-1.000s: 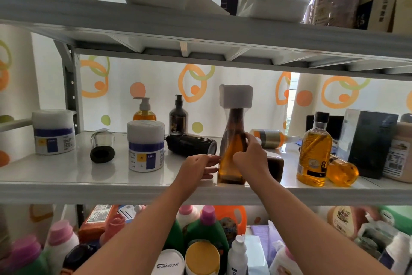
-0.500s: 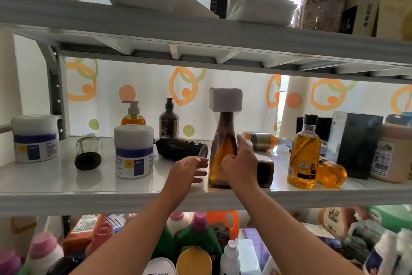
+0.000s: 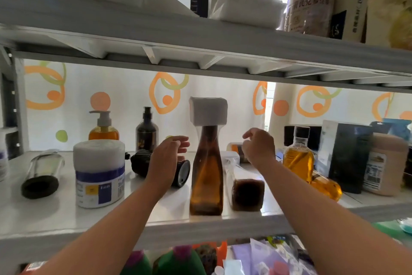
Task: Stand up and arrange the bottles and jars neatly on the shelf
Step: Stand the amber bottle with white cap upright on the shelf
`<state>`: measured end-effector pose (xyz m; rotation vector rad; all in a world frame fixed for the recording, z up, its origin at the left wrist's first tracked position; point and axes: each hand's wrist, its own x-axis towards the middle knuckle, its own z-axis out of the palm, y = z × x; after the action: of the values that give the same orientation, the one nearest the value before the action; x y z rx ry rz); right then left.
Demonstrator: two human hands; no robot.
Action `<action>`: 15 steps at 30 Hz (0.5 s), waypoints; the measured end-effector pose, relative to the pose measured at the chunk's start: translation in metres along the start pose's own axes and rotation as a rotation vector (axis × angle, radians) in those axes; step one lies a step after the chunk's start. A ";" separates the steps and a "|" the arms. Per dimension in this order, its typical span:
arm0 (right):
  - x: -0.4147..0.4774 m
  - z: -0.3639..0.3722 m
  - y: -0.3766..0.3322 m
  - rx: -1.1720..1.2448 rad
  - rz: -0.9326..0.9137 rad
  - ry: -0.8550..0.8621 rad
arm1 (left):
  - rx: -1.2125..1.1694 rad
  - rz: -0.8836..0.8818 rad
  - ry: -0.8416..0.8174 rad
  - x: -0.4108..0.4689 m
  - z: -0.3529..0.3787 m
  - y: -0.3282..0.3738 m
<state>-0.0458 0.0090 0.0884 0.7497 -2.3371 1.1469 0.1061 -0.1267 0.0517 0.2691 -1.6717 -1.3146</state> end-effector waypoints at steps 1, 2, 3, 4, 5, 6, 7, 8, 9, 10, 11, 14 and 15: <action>0.011 0.005 0.007 -0.099 -0.010 -0.065 | -0.006 -0.004 0.001 0.007 0.002 -0.004; 0.022 0.010 0.012 -0.202 -0.014 -0.136 | -0.023 -0.020 -0.021 0.014 0.003 -0.007; 0.033 0.015 0.017 -0.296 -0.018 -0.199 | -0.049 -0.042 -0.077 0.018 0.005 -0.011; 0.042 0.021 0.020 -0.370 -0.028 -0.250 | -0.083 -0.059 -0.163 0.020 0.007 -0.012; 0.051 0.027 0.023 -0.427 -0.047 -0.290 | -0.118 -0.072 -0.248 0.020 0.010 -0.015; 0.060 0.033 0.024 -0.473 -0.072 -0.328 | -0.145 -0.071 -0.302 0.020 0.012 -0.017; 0.067 0.038 0.026 -0.515 -0.102 -0.364 | -0.172 -0.054 -0.323 0.017 0.013 -0.019; 0.074 0.045 0.028 -0.559 -0.135 -0.400 | -0.201 -0.027 -0.320 0.014 0.013 -0.020; 0.080 0.051 0.030 -0.604 -0.174 -0.434 | -0.231 0.008 -0.312 0.012 0.013 -0.024; 0.086 0.057 0.032 -0.649 -0.212 -0.464 | -0.241 0.052 -0.310 0.010 0.012 -0.027; 0.090 0.062 0.035 -0.690 -0.241 -0.491 | -0.229 0.095 -0.319 0.009 0.011 -0.031; 0.097 0.072 0.041 -0.777 -0.270 -0.583 | -0.061 0.186 -0.415 0.005 0.008 -0.034; 0.098 0.075 0.042 -0.782 -0.268 -0.607 | 0.024 0.199 -0.456 0.003 0.007 -0.035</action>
<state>-0.1577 -0.0575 0.0787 1.1358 -2.7154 -0.1801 0.0859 -0.1382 0.0246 -0.1964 -2.0323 -1.2668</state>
